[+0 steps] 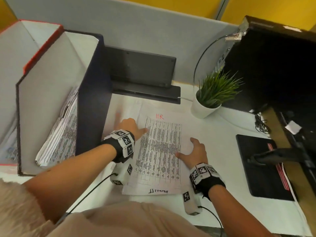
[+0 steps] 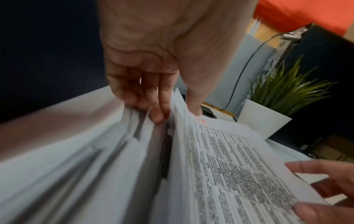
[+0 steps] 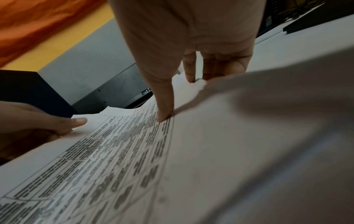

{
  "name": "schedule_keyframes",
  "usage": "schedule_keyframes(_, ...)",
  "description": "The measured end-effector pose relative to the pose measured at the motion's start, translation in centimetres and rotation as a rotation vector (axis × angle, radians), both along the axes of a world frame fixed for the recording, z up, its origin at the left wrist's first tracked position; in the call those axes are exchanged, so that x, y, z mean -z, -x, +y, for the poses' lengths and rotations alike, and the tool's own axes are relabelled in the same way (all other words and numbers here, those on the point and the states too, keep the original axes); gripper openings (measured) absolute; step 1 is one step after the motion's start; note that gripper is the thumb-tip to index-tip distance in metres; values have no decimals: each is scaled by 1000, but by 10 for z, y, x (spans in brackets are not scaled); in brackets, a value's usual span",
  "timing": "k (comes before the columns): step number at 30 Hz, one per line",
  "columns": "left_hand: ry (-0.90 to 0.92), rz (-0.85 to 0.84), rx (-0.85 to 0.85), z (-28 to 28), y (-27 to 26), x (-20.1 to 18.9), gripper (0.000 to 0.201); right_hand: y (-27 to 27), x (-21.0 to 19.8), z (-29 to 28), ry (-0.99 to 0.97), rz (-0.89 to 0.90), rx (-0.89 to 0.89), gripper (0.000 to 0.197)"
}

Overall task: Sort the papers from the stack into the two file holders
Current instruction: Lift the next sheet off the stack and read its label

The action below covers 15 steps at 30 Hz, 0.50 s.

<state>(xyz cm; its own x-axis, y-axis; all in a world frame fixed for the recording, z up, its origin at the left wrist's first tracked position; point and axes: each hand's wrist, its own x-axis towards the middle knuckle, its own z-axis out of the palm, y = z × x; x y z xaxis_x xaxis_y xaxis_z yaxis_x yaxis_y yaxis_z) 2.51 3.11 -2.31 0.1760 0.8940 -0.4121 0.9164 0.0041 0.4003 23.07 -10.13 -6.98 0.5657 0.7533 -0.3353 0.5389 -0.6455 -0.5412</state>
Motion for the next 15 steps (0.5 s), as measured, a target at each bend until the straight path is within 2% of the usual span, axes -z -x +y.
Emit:
schedule_keyframes(2, -20, -29, -11, 1, -1, 0, 49, 2, -2, -1, 48, -44, -22, 100)
schedule_keyframes(4, -47, -97, -49, 2, 0, 0, 39, 4, -4, -2, 69, -136, -37, 102)
schedule_keyframes(7, -77, -137, -38, 0, 3, -1, 42, 5, -8, -1, -68, -173, -73, 98)
schedule_keyframes(9, -142, -129, 8, -5, 6, -3, 37, 4, -11, 2, -190, -28, -70, 91)
schedule_keyframes(11, -272, -202, 80, -11, 9, -8, 18, 4, -14, 5, -233, 144, -15, 86)
schedule_keyframes(13, -402, -344, 134, -18, 12, -12, 24, 2, -17, 8, -219, 282, 82, 83)
schedule_keyframes(15, -417, -488, 123, -22, 14, -14, 26, -3, -17, 8, -211, 384, 172, 82)
